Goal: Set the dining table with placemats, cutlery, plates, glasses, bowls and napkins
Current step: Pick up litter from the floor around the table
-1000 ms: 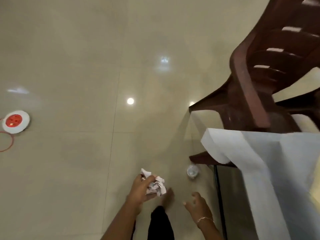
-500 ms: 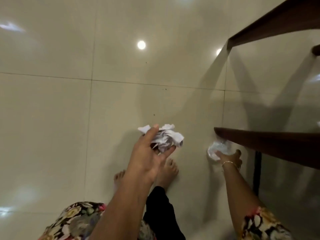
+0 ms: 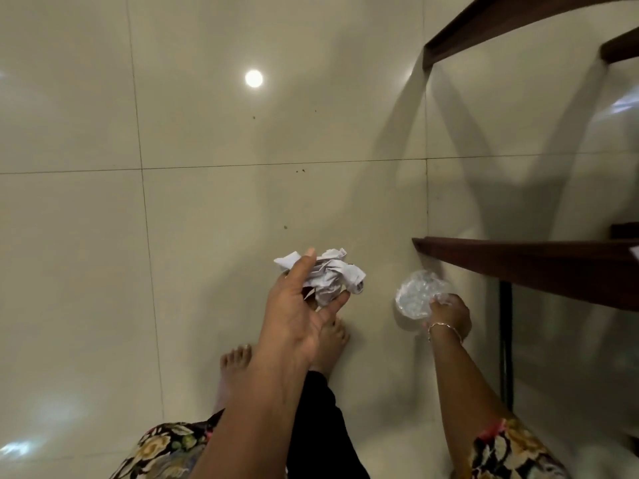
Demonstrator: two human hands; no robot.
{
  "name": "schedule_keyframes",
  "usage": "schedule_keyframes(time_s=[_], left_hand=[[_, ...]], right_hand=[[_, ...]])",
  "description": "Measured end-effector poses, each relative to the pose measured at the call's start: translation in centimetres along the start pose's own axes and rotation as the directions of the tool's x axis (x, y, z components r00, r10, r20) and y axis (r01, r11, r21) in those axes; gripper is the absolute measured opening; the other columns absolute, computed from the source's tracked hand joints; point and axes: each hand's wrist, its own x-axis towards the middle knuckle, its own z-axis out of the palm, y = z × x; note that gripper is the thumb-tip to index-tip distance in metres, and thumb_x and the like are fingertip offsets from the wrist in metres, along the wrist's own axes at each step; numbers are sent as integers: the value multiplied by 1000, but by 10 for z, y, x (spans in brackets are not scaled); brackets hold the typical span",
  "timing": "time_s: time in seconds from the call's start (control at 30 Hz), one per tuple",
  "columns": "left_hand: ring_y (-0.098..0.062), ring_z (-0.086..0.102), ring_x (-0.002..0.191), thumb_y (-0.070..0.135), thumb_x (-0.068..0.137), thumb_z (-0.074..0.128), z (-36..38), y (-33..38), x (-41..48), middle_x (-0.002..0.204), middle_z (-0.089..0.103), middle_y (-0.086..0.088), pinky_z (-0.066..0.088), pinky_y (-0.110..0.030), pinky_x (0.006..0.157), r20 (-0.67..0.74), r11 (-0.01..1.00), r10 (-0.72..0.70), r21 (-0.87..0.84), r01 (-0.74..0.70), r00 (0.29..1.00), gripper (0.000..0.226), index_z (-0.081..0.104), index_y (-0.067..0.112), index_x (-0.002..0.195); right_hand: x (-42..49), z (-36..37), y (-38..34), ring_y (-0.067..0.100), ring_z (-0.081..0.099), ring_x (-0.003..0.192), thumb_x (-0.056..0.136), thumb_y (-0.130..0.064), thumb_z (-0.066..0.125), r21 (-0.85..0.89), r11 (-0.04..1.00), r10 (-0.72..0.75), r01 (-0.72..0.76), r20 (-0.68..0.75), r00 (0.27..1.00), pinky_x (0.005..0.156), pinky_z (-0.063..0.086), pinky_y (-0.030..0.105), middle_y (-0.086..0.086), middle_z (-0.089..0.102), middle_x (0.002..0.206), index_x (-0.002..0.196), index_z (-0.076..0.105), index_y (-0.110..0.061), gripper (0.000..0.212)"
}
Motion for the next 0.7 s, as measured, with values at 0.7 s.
schedule_keyframes(time_s=[0.7], left_hand=[[-15, 65, 57, 20, 93, 54, -50, 41, -358, 70, 69, -1, 54, -27, 57, 397, 622, -220, 760, -185, 891, 25, 59, -1, 106]], right_hand=[[-468, -265, 124, 32, 62, 93, 85, -6, 59, 520, 851, 9, 65, -140, 990, 84, 51, 48, 9, 64, 101, 98, 66, -14, 16]])
